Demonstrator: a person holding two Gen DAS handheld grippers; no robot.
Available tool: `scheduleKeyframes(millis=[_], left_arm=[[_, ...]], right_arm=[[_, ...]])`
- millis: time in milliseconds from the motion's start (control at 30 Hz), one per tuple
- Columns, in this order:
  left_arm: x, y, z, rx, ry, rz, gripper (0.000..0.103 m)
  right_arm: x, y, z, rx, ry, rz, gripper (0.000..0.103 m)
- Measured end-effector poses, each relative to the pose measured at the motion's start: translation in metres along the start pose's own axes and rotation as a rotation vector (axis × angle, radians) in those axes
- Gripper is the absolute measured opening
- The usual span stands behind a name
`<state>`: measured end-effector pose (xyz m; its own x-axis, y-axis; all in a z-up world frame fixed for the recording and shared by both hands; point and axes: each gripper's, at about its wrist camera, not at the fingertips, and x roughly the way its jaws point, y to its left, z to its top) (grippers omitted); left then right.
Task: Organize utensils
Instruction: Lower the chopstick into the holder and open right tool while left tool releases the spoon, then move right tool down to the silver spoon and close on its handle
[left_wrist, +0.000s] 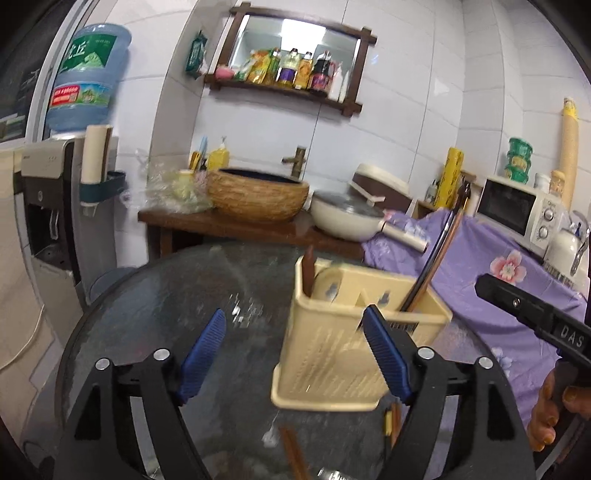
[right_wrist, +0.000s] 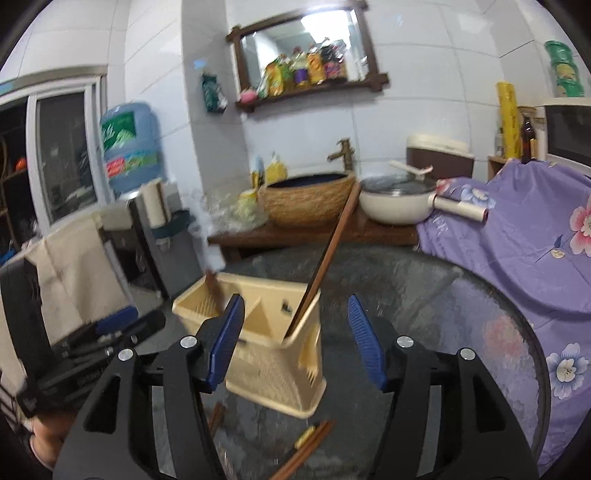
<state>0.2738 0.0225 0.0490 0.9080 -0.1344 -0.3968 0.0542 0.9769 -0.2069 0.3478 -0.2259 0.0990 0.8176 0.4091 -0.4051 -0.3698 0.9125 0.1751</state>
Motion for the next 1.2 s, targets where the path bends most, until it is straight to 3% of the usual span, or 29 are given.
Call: scheduleKeyframes(millis=[167, 500, 800, 1200], left_arm=[[-0.001, 0.018, -0.032, -0.006, 0.166, 0.024, 0.079], [-0.008, 0.034, -0.083, 0.041, 0.321, 0.075, 0.079], [-0.016, 0.036, -0.102, 0.076, 0.377, 0.087, 0.08], [-0.014, 0.03, -0.108, 0.105, 0.412, 0.066, 0.08]], right_arm=[[0.013, 0.015, -0.045, -0.085, 0.199, 0.057, 0.059], [0.03, 0.055, -0.123, -0.257, 0.442, 0.149, 0.056], [0.045, 0.073, -0.153, -0.344, 0.563, 0.18, 0.041], [0.063, 0.075, -0.147, -0.362, 0.603, 0.177, 0.03]])
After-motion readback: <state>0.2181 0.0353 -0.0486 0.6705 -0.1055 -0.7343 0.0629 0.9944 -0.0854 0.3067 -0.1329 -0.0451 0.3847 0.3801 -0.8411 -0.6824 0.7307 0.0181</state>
